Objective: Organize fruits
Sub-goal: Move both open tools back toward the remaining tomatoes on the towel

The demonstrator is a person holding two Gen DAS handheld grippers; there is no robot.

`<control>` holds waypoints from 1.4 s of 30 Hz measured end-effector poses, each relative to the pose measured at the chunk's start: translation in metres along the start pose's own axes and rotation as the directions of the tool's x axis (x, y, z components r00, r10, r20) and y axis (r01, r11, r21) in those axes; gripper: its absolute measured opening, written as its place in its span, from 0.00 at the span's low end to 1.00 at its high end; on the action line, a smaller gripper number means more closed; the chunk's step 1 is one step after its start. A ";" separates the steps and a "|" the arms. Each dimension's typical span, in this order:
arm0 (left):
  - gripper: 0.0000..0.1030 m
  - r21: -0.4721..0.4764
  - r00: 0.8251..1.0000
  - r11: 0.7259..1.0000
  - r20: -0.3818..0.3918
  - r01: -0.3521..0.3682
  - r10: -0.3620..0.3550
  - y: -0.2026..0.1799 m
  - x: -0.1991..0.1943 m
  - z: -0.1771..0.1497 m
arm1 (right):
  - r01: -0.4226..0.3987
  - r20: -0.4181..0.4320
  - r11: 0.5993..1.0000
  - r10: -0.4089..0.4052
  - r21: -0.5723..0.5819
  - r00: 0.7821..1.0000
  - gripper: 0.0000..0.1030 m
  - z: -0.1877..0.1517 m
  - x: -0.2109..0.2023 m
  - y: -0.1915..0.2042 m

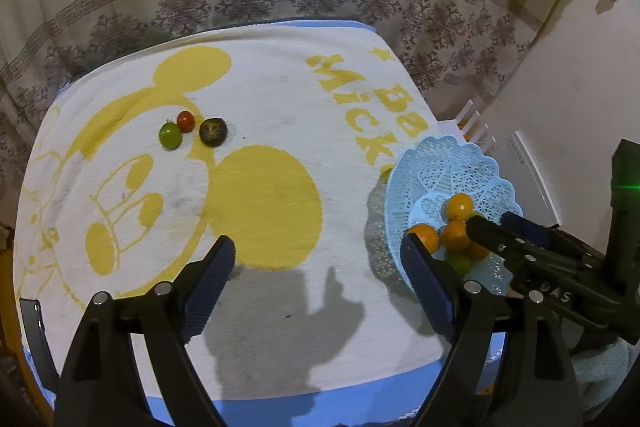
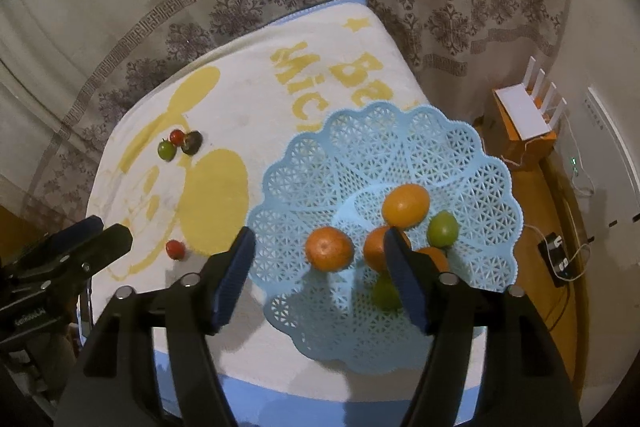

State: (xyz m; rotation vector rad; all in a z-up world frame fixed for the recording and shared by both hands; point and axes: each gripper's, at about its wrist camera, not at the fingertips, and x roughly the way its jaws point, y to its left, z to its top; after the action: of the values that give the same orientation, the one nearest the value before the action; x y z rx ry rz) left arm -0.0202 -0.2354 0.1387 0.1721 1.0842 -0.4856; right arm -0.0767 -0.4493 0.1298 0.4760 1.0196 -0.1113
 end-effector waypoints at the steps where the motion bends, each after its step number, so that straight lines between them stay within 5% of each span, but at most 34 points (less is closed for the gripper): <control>1: 0.82 -0.006 1.000 1.000 0.003 -0.003 0.003 0.003 -0.001 0.000 | -0.001 0.017 1.000 0.001 -0.003 1.000 0.83 0.001 -0.002 0.001; 29: 0.82 -0.193 0.992 0.973 0.011 -0.124 0.129 0.122 -0.026 -0.020 | -0.052 -0.022 0.989 0.049 -0.141 0.999 0.85 -0.003 0.017 0.081; 42: 0.82 -0.195 0.990 0.972 0.002 -0.135 0.138 0.159 -0.023 -0.020 | -0.053 -0.051 0.984 0.045 -0.172 0.998 0.85 -0.007 0.037 0.121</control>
State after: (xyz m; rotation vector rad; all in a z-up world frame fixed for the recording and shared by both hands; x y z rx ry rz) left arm 0.0286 -0.0810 0.1339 0.0700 1.0899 -0.2553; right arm -0.0249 -0.3333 0.1357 0.3462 1.0529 0.0325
